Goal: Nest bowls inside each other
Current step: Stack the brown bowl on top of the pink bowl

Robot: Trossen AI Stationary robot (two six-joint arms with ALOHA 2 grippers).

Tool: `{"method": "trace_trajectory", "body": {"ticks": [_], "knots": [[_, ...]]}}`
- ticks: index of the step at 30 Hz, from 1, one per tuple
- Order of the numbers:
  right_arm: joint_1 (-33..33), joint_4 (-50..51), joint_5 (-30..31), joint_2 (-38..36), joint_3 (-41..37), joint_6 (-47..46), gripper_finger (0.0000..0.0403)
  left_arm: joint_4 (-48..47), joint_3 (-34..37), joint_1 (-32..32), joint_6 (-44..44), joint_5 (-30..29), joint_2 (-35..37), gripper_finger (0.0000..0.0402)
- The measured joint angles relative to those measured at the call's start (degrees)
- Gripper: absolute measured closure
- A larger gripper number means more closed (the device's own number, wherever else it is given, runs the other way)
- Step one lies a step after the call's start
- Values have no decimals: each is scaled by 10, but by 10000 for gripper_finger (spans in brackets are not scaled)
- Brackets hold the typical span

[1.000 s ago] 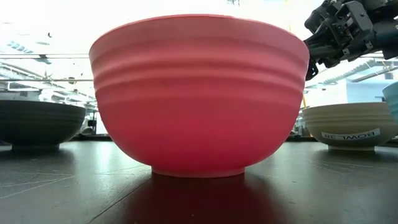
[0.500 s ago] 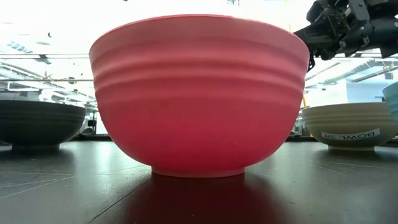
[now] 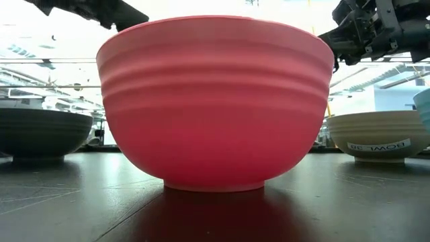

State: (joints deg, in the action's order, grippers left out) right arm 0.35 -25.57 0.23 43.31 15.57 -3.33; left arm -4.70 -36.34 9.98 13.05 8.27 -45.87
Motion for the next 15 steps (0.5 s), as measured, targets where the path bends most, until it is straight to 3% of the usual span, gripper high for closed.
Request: {"method": "trace_trajectory", "body": {"ticks": [4,11,15], "knots": [[-7,63,25,0,41,9,174,50,72,17,-8,21,64,142],[-38,421,159,-1,196,11,174,75,151,39,-37,21,146,142],[-60,558,161,-2,235,-50,174,77,164,43,-49,22,165,142]]}}
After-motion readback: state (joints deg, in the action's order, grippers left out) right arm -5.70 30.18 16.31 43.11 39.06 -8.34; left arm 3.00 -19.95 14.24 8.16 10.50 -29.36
